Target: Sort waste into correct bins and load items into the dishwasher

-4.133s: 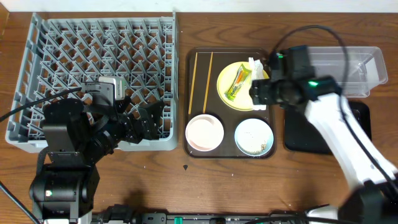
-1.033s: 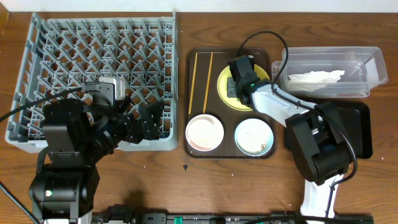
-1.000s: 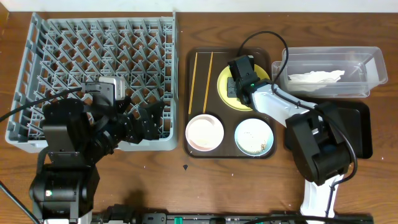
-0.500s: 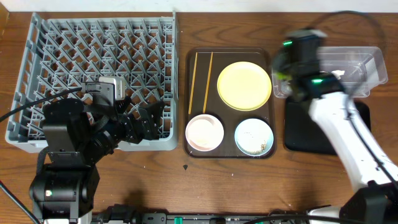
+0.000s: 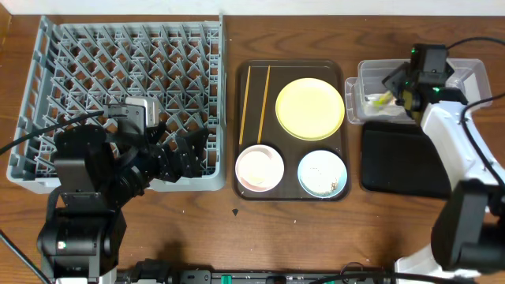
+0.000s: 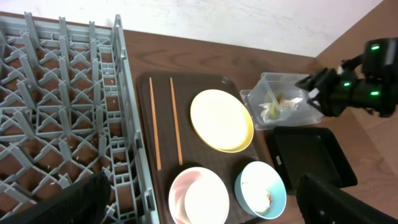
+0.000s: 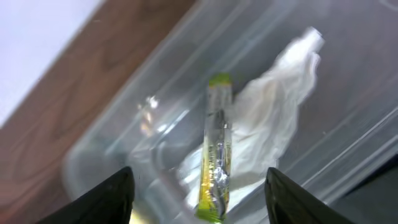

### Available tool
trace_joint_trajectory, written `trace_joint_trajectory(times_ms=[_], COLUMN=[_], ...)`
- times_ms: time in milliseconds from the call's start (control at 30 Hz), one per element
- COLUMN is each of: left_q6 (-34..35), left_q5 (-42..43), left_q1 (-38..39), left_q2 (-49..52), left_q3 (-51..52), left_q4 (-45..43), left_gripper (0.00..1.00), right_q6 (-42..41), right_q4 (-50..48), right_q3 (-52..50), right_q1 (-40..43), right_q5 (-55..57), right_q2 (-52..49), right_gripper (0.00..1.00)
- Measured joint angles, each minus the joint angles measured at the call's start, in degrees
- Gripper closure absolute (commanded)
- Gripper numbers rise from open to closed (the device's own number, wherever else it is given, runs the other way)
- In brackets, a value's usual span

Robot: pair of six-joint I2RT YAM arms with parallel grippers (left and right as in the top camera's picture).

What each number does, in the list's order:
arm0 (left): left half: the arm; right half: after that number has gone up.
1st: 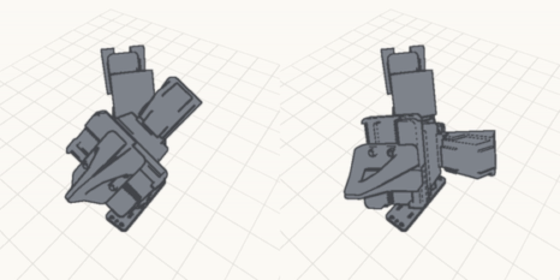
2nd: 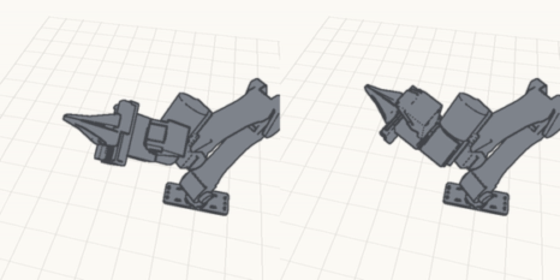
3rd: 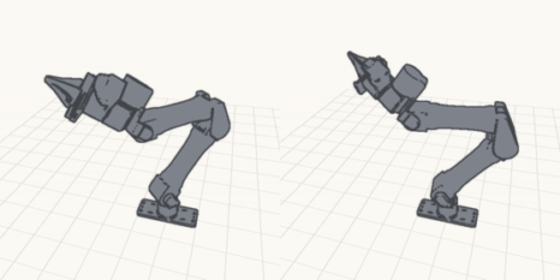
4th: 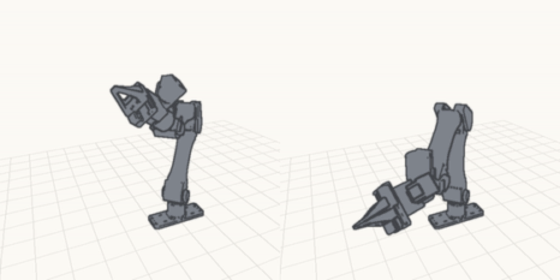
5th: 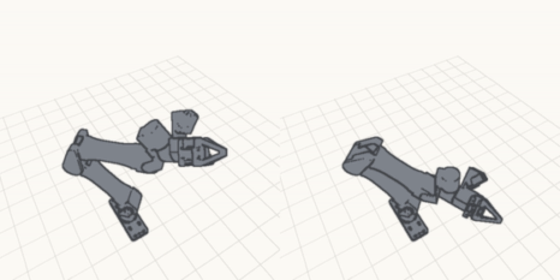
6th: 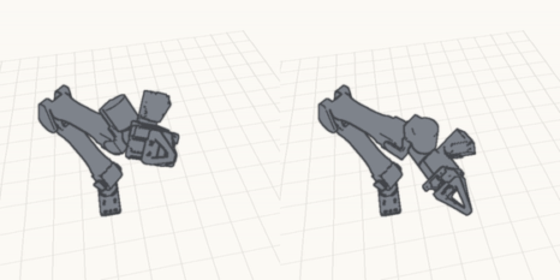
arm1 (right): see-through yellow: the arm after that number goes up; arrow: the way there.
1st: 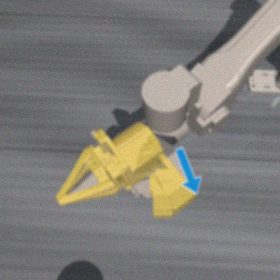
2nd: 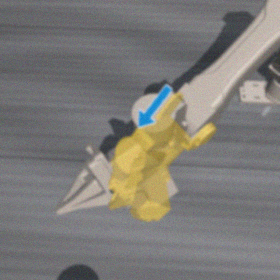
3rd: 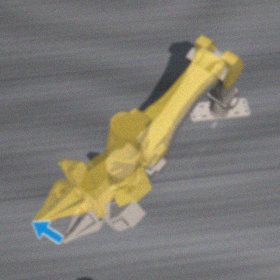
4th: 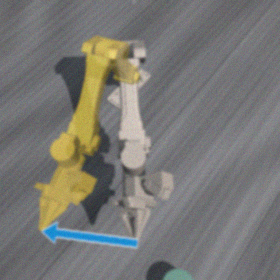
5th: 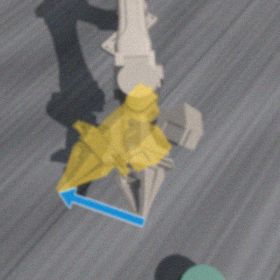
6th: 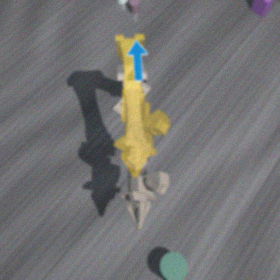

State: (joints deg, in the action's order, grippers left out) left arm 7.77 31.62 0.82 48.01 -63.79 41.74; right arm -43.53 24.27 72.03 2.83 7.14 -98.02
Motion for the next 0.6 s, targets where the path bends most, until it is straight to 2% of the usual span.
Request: trace_joint_trajectory(times_ms=[200,333,533,600], left_q6=[0.0,-0.02,0.0,-0.02], left_q5=[0.0,0.0,0.24,0.68], left_q1=[0.0,0.0,0.0,0.0], left_q2=[0.0,-0.02,0.0,-0.02], left_q3=[0.0,0.0,0.0,0.0], left_q4=[0.09,0.44,2.71,3.02], left_gripper=[0.04,0.04,0.04,0.04], right_q6=[6.99,13.25,23.78,26.05], right_q4=[7.69,15.65,29.7,30.88], right_q3=[0.0,0.42,0.42,0.33], right_q1=[-1.14,-4.83,-16.17,-19.65], right_q5=[-8.24,-15.02,-23.76,-24.46], right_q2=[15.34,24.5,25.9,25.03], right_gripper=[0.32,0.36,0.43,0.45])
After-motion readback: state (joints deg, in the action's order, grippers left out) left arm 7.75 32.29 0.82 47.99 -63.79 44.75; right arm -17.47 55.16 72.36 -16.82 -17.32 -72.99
